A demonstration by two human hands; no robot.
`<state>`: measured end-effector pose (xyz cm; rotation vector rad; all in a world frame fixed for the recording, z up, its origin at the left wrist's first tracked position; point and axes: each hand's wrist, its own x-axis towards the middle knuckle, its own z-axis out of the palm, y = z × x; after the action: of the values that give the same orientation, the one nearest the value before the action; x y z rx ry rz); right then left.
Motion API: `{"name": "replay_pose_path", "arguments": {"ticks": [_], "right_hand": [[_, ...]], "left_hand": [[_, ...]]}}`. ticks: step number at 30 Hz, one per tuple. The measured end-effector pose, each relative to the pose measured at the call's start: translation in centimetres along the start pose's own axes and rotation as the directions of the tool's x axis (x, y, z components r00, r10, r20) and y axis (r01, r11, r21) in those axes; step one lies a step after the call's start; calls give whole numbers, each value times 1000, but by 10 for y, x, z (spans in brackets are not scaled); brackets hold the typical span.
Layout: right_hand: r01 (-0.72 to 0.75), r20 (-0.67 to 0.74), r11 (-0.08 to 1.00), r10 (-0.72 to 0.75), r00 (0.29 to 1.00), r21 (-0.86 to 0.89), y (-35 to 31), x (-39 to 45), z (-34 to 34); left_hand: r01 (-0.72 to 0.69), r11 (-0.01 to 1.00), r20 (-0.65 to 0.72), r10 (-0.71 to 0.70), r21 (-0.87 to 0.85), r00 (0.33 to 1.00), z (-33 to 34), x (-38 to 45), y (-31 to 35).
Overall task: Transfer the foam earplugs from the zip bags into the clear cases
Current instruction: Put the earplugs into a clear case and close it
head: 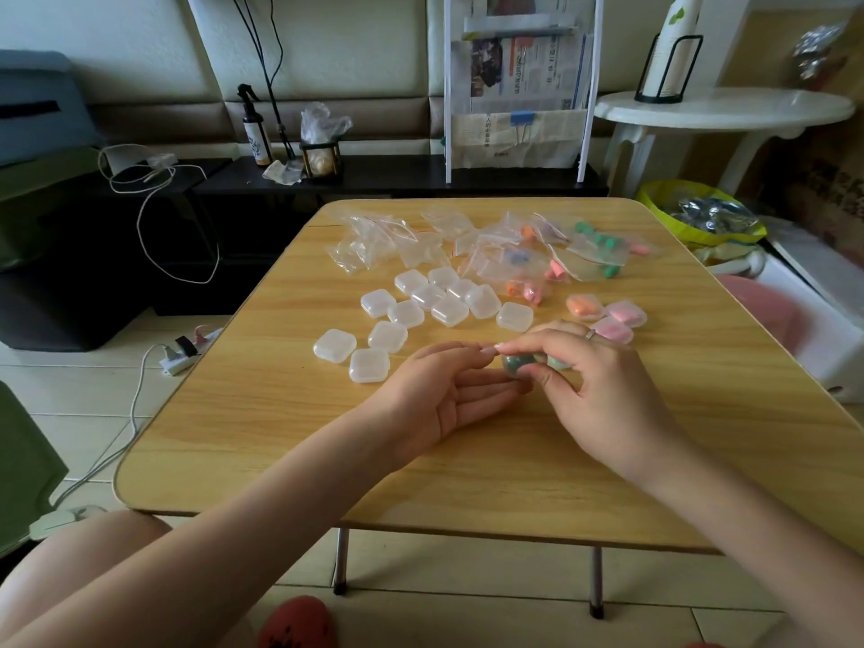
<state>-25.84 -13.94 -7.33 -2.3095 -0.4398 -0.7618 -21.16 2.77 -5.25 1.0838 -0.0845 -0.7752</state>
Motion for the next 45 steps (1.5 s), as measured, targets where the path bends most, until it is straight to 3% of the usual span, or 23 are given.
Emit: {"name": "replay_pose_path", "arguments": {"ticks": [5, 8, 11, 14, 18, 22, 25, 31, 36, 41, 45], "right_hand": [[-115, -100, 990, 107, 989, -84, 9, 4, -13], [-235, -170, 970, 222, 960, -61, 17, 9, -25], [-325, -200, 946, 315, 928, -14, 26, 9, -36], [-371, -187, 928, 367, 911, 16, 36, 8, -38], [-355, -143, 935, 353, 925, 11, 47, 12, -21], [-303, -125, 930, 282, 951, -207, 50, 13, -15], [-276, -1, 909, 291, 957, -313, 52, 11, -19], [-357, 33, 893, 380, 925, -272, 49, 7, -18], [-358, -89, 921, 347, 933, -157, 48, 12, -18], [-385, -49, 903, 383, 923, -193, 57, 24, -16], [-383, -11, 878, 397, 918, -287, 69, 39, -16]], "left_hand": [[-62, 997, -26, 63, 38, 998, -1, 1, 1], [-163, 943, -60, 188, 291, 980, -4, 3, -3], [-292, 678, 36, 365, 675, 930, -9, 0, -9], [-352, 450, 159, 411, 821, 897, -12, -2, -16], [-370, 303, 226, 420, 878, 879, -15, 0, -21], [-370, 263, 239, 423, 891, 874, -16, 2, -21], [-379, 250, 249, 429, 891, 868, -18, 3, -21], [-392, 207, 274, 435, 897, 857, -17, 4, -21], [-377, 160, 274, 445, 912, 852, -18, 7, -17], [-326, -86, 329, 445, 941, 833, -18, 22, -8], [-313, -293, 407, 360, 903, 839, -15, 45, 0]]}}
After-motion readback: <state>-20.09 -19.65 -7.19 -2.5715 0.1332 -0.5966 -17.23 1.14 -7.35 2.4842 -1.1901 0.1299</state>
